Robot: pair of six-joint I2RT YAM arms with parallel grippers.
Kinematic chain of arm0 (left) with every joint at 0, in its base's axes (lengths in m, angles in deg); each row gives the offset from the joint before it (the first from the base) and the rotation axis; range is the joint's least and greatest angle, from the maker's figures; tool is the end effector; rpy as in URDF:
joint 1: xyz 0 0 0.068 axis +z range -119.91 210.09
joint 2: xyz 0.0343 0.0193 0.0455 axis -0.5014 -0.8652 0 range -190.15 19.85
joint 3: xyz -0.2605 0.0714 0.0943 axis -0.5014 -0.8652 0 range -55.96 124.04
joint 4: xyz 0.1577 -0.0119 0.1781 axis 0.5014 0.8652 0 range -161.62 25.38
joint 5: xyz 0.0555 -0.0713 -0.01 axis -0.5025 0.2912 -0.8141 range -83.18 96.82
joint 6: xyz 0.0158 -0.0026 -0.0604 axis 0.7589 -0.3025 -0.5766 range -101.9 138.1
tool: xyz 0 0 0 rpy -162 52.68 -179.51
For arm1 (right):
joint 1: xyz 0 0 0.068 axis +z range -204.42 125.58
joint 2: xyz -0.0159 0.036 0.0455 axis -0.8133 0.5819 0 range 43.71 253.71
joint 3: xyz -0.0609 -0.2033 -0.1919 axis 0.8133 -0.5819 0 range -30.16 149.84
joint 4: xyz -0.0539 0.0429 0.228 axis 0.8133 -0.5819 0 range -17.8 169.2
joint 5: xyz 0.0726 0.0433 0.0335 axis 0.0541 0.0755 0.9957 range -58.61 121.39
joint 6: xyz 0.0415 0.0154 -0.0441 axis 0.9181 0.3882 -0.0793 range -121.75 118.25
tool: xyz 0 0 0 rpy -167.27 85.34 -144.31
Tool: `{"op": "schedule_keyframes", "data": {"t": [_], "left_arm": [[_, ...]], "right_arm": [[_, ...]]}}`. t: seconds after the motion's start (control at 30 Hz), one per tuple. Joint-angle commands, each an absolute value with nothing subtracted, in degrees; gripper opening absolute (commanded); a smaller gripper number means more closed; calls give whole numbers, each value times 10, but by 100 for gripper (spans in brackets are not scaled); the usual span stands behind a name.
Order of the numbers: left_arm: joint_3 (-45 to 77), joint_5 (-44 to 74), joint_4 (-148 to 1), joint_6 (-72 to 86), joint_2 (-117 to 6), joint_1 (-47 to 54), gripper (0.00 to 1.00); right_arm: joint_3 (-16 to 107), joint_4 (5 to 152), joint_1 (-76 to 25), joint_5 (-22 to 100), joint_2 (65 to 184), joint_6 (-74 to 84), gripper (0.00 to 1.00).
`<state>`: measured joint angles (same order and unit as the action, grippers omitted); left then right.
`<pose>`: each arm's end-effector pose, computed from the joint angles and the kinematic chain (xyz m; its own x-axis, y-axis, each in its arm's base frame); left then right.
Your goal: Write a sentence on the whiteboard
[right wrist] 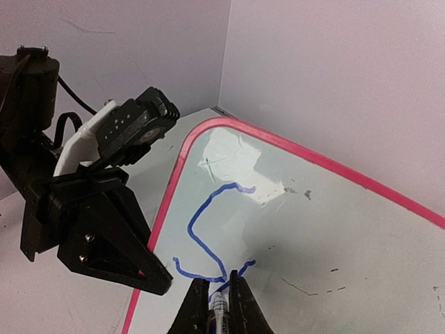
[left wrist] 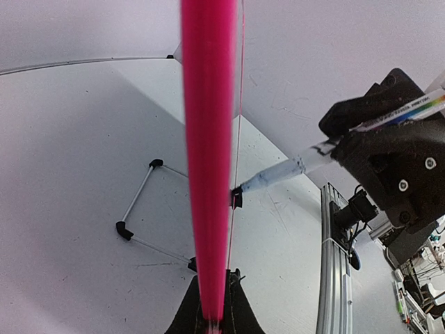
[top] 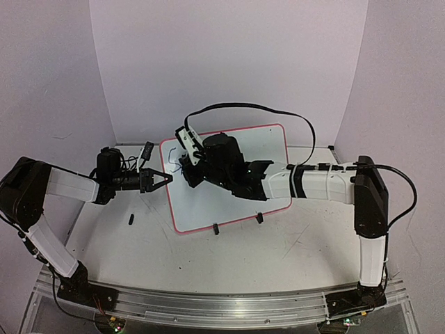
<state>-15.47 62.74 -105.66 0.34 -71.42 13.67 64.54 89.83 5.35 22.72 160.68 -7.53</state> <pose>0.2844 -0.1250 0.2296 -0.5434 -0.0181 -0.8393 0.7912 0.3231 -0.5192 0.2533 0.4205 0.3088 -0.0225 -0.2363 -0.9714 -0.7861 0.6046 -0.1288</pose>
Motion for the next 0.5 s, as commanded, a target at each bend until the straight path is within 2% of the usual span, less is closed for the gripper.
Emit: {"op": "schedule_keyframes", "data": {"t": [0.0, 0.47], "left_arm": [[-141, 588, -1045, 23, -718, 140, 0], [-141, 587, -1045, 23, -718, 140, 0]], "right_arm": [[682, 913, 41, 191, 1597, -90, 0], [666, 914, 32, 165, 1583, -86, 0]]}}
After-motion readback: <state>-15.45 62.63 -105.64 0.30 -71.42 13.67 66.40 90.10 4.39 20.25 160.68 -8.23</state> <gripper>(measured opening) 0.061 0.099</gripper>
